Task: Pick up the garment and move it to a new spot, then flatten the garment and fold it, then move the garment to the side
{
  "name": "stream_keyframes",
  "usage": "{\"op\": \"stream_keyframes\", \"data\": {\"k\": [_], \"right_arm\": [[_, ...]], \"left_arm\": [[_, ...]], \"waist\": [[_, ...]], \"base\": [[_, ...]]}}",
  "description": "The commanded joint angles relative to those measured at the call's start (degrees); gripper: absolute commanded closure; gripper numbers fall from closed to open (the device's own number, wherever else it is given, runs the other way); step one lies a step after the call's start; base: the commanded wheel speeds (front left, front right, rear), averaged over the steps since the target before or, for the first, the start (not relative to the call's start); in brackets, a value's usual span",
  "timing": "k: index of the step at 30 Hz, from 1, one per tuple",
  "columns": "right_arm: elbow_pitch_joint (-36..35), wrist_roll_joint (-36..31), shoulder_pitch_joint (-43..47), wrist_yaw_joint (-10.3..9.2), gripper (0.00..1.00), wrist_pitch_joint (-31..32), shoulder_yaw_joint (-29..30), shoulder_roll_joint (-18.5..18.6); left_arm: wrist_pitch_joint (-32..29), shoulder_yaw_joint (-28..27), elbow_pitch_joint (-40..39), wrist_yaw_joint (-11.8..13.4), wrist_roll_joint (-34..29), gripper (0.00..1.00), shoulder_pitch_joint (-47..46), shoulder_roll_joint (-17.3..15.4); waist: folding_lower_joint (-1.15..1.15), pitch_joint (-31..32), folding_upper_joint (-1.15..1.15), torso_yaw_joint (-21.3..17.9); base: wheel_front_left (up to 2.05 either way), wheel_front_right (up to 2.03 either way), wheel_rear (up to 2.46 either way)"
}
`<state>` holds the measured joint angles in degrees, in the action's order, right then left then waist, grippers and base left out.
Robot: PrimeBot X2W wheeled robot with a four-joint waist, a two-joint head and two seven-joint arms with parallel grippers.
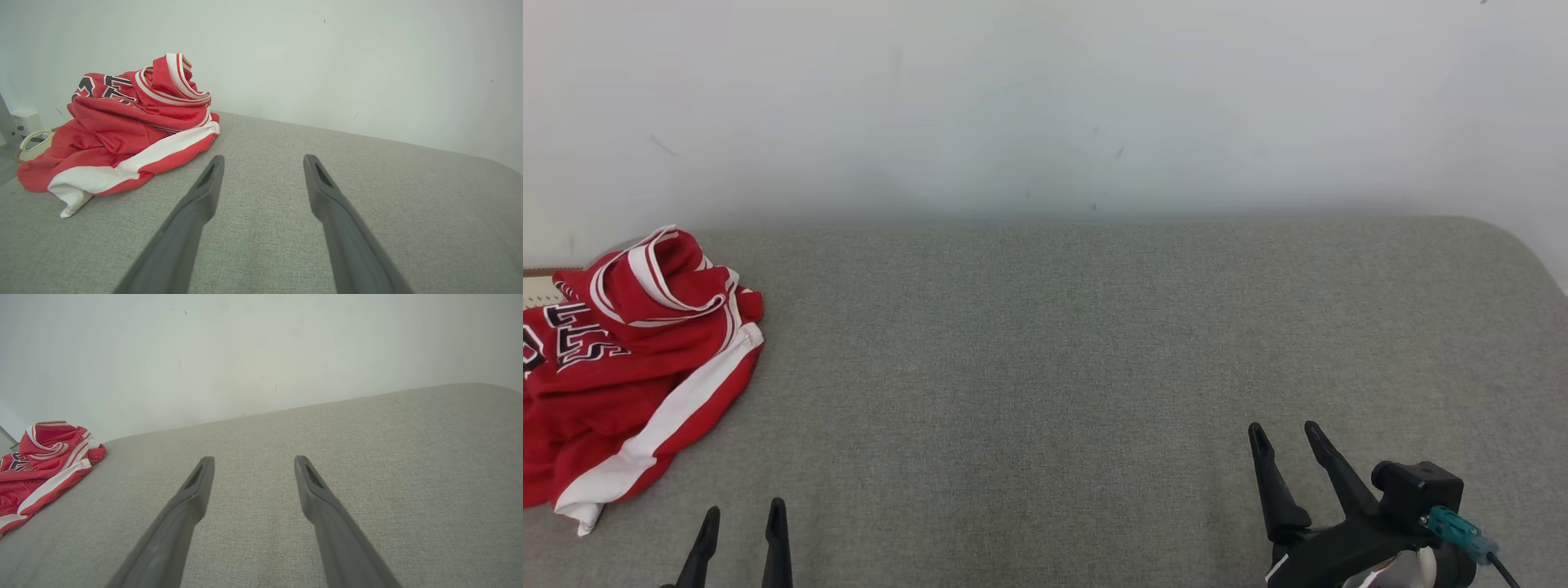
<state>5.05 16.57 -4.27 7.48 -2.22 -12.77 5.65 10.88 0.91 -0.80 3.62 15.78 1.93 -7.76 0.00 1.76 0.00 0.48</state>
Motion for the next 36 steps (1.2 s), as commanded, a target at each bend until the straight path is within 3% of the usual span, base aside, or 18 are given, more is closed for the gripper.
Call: {"op": "stream_keyframes", "data": {"k": [1, 28, 36], "right_arm": [[-0.5, -1.4, -0.3, 0.02, 0.00, 0.0, -0.3, 0.1], [-1.9, -10.5, 1.1, 0.02, 0.00, -1.0, 0.9, -0.9], [-1.5, -9.7, 1.0, 0.02, 0.00, -1.1, 1.6, -1.3]], "left_arm": [[0.4, -0.2, -0.7, 0.2, -1.3, 0.00, 0.3, -0.5], [2.4, 0.6, -3.0, 2.4, -10.9, 0.00, 1.7, -2.5], [2.3, 0.8, -2.7, 2.4, -9.9, 0.00, 1.5, -2.7]], "waist": [[0.00, 0.0, 0.00, 0.0], [0.00, 0.6, 0.00, -0.9], [0.00, 0.6, 0.00, -1.0]], "base": [[0.00, 0.00, 0.00], [0.00, 0.00, 0.00], [0.00, 0.00, 0.00]]}}
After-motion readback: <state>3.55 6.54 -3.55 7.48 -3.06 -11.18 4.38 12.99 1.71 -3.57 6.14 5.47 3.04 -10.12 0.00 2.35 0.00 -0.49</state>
